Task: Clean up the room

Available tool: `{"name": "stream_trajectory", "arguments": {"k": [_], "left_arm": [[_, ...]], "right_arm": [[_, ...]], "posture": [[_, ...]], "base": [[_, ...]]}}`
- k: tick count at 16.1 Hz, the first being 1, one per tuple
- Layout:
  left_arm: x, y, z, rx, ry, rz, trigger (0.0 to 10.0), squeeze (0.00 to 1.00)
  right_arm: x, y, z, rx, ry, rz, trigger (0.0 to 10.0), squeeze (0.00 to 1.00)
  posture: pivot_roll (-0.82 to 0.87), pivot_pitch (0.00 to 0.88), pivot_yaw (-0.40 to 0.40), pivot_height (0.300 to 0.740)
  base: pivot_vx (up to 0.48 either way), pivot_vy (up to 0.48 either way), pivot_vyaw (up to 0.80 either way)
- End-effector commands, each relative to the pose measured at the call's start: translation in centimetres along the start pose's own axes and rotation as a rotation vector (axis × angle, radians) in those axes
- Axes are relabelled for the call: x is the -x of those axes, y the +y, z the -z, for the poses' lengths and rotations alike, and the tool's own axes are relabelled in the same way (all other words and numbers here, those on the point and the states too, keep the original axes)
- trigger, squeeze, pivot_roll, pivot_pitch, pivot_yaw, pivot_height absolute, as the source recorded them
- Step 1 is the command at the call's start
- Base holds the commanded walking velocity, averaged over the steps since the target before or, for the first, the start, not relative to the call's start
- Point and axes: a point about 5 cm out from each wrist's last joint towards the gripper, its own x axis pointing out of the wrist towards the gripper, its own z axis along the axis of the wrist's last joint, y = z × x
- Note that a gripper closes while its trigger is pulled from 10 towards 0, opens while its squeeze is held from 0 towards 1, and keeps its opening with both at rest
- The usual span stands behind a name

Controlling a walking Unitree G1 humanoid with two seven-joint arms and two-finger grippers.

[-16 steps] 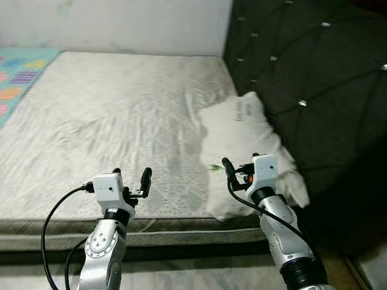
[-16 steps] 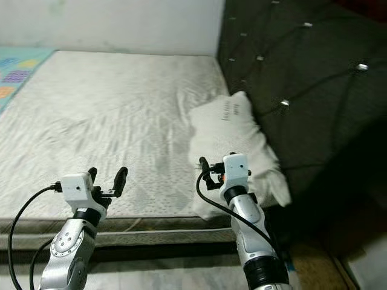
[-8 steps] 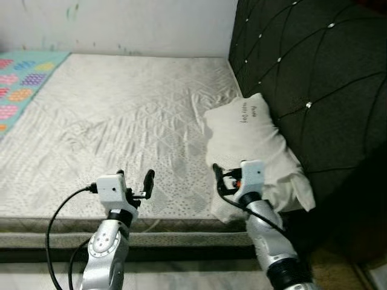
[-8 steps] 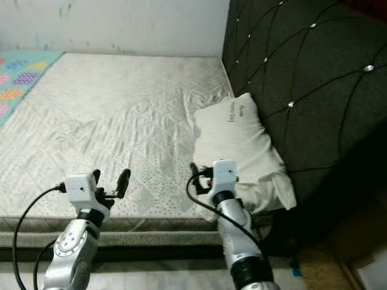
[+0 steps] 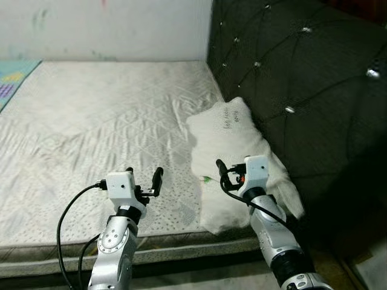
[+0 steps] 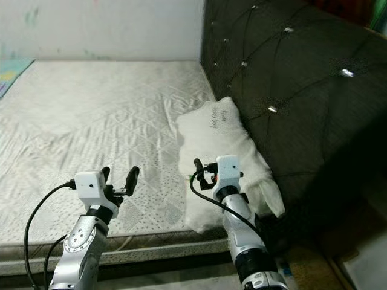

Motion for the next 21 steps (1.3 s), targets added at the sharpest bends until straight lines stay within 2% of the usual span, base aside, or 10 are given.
{"name": "stream_trajectory", "arguments": {"k": [1, 4, 9, 15, 21], "left_arm": [[0.0, 0.28, 0.15, -0.005, 0.005, -0.016, 10.0, 0.0], [-0.36, 0.18, 0.7, 0.005, 0.039, -0.046, 10.0, 0.0], [-0.65, 0.18, 0.42, 0.017, 0.025, -0.025, 10.0, 0.0], [-0.54, 0.08, 0.52, 0.023, 0.027, -0.018, 10.0, 0.0], [-0.5, 0.09, 0.48, 0.021, 0.024, -0.02, 10.0, 0.0]], "right_arm": [[-0.32, 0.51, -0.43, 0.002, -0.019, -0.012, 10.0, 0.0], [-0.32, 0.41, -0.26, 0.006, -0.015, -0.016, 10.0, 0.0], [-0.54, 0.3, -0.37, 0.011, -0.015, -0.016, 10.0, 0.0], [-0.44, 0.15, -0.26, 0.021, -0.017, -0.016, 10.0, 0.0], [-0.42, 0.16, -0.23, 0.029, -0.016, -0.022, 10.0, 0.0]], "posture": [[-0.03, 0.0, -0.02, 0.74], [-0.03, 0.0, -0.027, 0.74], [-0.03, 0.0, -0.03, 0.74], [-0.03, 0.0, -0.031, 0.74], [-0.03, 0.0, -0.031, 0.74]], "base": [[0.0, 0.0, 0.0], [0.0, 0.0, 0.0], [0.0, 0.0, -0.16], [0.0, 0.281, -0.7], [0.0, 0.296, 0.0]]}}
